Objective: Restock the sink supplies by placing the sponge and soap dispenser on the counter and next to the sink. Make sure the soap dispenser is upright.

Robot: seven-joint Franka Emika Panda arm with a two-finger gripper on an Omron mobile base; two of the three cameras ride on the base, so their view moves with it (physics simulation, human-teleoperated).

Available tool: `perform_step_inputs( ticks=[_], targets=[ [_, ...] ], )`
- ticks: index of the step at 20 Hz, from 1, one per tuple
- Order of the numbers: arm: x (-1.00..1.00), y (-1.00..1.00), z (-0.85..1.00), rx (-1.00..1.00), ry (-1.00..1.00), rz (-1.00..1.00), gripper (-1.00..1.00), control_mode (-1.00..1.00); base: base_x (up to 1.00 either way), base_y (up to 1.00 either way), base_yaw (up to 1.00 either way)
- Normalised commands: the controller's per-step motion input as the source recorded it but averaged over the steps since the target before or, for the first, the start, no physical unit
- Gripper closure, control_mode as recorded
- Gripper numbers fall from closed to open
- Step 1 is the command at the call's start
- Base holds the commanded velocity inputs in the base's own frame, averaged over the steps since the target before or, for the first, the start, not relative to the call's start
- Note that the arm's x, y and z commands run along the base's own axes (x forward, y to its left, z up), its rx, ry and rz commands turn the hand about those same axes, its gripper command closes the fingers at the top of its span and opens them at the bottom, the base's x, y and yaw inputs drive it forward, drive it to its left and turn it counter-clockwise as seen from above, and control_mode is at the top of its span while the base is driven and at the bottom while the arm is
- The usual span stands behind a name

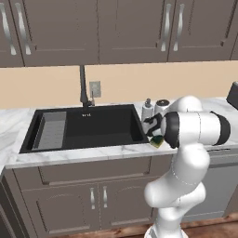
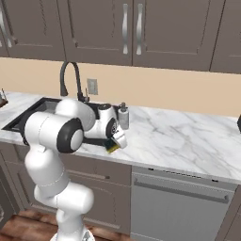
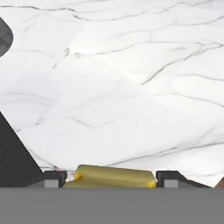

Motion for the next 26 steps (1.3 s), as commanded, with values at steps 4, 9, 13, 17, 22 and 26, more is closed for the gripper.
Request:
perform_step_inputs(
  ticks=[4,9,13,17,22,26],
  targets=[
    [0.18,-0.21,0.00,0.07,-0.03,0.00,-1.00,-1.00,0.00,0.00,0.00],
    [0.15,-0.15,0.00,0.07,-0.05,0.00,-1.00,-1.00,0.00,0.00,0.00],
    [-0.09,-0.02,0.05,0.07,-0.10,0.00,-1.00,-1.00,0.00,0.00,0.00],
    [-0.57,0.03,0.26,0.04,-0.13,0.00,-1.00,-1.00,0.00,0.00,0.00],
    [-0.80,0.23,0.60,0.00,-0.11,-0.02,-1.00,-1.00,0.00,0.00,0.00],
    [-0.84,0.16,0.91,0.00,-0.07,-0.06,-1.00,-1.00,0.00,0.00,0.00]
  ],
)
